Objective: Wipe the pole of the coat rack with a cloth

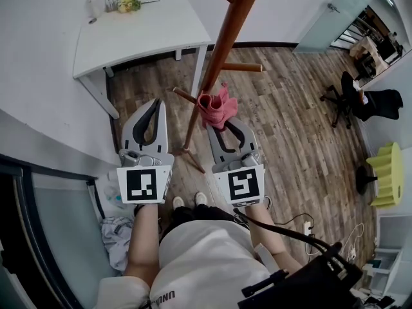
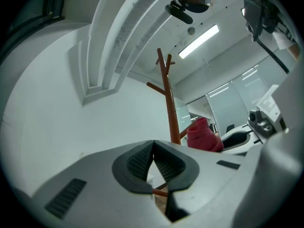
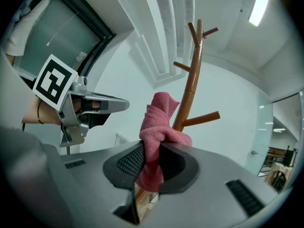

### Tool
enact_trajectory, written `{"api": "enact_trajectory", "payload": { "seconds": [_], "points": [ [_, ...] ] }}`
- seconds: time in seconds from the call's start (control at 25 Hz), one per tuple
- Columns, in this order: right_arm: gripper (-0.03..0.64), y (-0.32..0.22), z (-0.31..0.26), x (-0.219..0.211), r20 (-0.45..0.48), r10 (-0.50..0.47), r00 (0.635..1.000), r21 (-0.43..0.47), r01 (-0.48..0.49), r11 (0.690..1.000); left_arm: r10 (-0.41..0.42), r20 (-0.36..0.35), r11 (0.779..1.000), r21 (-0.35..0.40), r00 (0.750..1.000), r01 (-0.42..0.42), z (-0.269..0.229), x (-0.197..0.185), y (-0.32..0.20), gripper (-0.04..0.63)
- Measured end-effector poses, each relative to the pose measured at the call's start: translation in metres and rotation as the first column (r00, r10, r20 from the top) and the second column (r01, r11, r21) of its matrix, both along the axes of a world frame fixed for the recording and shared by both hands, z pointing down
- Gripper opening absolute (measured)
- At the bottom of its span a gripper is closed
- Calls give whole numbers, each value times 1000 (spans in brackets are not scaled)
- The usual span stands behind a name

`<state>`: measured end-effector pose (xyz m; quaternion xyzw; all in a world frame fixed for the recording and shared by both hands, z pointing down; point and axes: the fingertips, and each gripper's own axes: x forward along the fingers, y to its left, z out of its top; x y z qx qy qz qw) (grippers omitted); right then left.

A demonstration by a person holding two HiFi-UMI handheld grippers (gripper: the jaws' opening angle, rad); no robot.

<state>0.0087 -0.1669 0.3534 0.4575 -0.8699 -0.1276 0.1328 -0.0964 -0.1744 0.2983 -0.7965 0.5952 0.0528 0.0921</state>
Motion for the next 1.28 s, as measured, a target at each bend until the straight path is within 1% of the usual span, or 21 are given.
{"api": "enact_trajectory", "payload": {
  "seconds": [0.16, 0.32, 0.4, 0.44, 0.48, 0.52, 0.56, 0.6, 0.8, 0.92, 1.0, 1.08, 1.12, 1.2, 1.24, 1.28],
  "points": [
    [78, 2, -15, 1, -72, -27, 997, 84, 33, 996, 1, 0, 1000, -1, 1000, -1, -1, 1, -2, 14],
    [78, 5, -27, 7, -123, -2, 992, 133, 19, 991, 2, -6, 1000, -3, 1000, -2, 0, 2, -4, 14],
    [78, 5, -34, 10, -127, 8, 992, 157, 12, 988, 0, -6, 1000, -2, 1000, 0, 0, 2, -4, 14],
    [78, 5, -40, 12, -95, 14, 995, 169, 2, 986, 0, -4, 1000, -1, 1000, 0, 0, 2, -4, 14],
    [78, 3, -48, 13, -19, 21, 1000, 183, -17, 983, -1, -2, 1000, 1, 1000, 1, 0, 1, -5, 14],
    [78, 2, -57, 14, 83, 28, 996, 195, -44, 980, -1, 0, 1000, 2, 1000, 1, 0, 1, -6, 14],
    [78, 1, -65, 15, 160, 32, 987, 203, -65, 977, -2, 0, 1000, 1, 1000, 2, 0, 1, -6, 14],
    [78, 0, -70, 16, 194, 34, 980, 209, -75, 975, -3, 0, 1000, 0, 1000, 3, 0, 1, -7, 14],
    [78, -9, -78, 17, 190, 43, 981, 238, -88, 967, -10, 1, 1000, -4, 1000, 10, 2, -1, -10, 14],
    [78, -17, -82, 16, 186, 37, 982, 256, -85, 963, -15, 40, 1000, 4, 999, 15, 5, -4, -11, 14],
    [78, -23, -83, 15, 187, 34, 982, 265, -83, 961, -20, 33, 1000, -1, 999, 20, 6, -5, -13, 14],
    [78, -28, -82, 14, 163, 35, 986, 268, -78, 960, -23, 51, 1000, 6, 998, 23, 7, -8, -15, 14],
    [78, -31, -78, 14, 111, 40, 993, 267, -69, 961, -24, 62, 1000, 9, 998, 24, 7, -10, -16, 14],
    [78, -35, -67, 16, -58, 57, 997, 259, -40, 965, -27, 57, 1000, 6, 998, 27, 7, -11, -18, 14],
    [78, -38, -65, 17, -104, 65, 993, 260, -36, 965, -27, 62, 1000, 8, 998, 27, 8, -11, -19, 14],
    [78, -40, -65, 19, -92, 70, 993, 266, -43, 963, -27, 71, 1000, 10, 997, 26, 8, -11, -21, 14]
  ]
}}
